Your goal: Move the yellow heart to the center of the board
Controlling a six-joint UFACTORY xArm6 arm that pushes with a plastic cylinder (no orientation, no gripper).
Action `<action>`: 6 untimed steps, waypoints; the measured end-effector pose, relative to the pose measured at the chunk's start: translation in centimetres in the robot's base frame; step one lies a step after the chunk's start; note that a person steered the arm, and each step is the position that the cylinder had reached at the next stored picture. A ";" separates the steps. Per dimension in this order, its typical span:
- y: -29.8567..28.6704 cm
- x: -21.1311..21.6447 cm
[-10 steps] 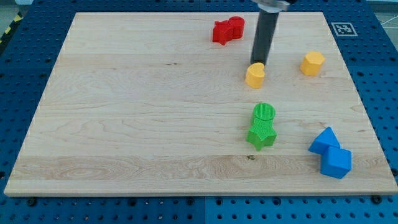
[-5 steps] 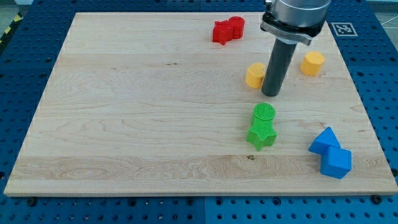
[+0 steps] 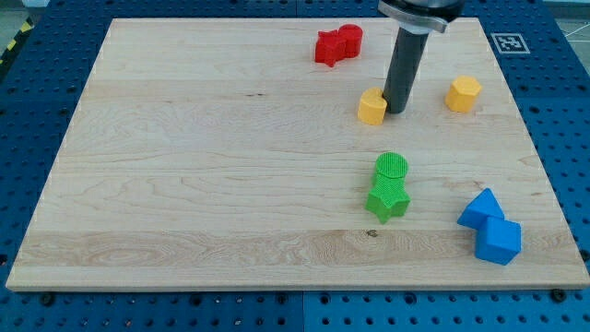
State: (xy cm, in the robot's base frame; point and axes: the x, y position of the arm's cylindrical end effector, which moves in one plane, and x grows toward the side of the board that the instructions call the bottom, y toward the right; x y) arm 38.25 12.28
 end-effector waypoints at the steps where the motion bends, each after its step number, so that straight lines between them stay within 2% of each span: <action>1: -2.1 0.0; 5: -12.5 0.1; 6: -14.6 1.4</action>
